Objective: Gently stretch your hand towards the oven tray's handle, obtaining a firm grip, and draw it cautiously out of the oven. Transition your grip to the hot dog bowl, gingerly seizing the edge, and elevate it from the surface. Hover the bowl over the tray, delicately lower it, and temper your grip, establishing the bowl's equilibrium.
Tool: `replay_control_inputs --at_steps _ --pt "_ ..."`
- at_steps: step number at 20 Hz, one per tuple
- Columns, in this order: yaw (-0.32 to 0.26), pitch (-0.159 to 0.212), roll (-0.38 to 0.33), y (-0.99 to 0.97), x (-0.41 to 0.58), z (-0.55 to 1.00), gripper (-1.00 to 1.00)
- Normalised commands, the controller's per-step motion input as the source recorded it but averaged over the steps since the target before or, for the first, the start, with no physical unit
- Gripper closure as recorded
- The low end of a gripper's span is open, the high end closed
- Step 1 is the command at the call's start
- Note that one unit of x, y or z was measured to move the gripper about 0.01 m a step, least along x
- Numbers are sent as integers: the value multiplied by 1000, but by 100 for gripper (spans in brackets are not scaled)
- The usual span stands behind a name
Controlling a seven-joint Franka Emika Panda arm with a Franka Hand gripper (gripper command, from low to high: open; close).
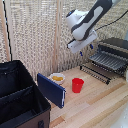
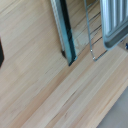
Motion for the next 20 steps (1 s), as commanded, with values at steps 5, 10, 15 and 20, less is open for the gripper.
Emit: replay_control_inputs --at_steps 5,10,15,20 --pt "-144 0 133 541 213 256 -100" --pt "-151 9 122 487 307 19 -100" --pt "-160 36 135 308 432 -77 -100" --pt "-149 47 133 242 425 -192 -100"
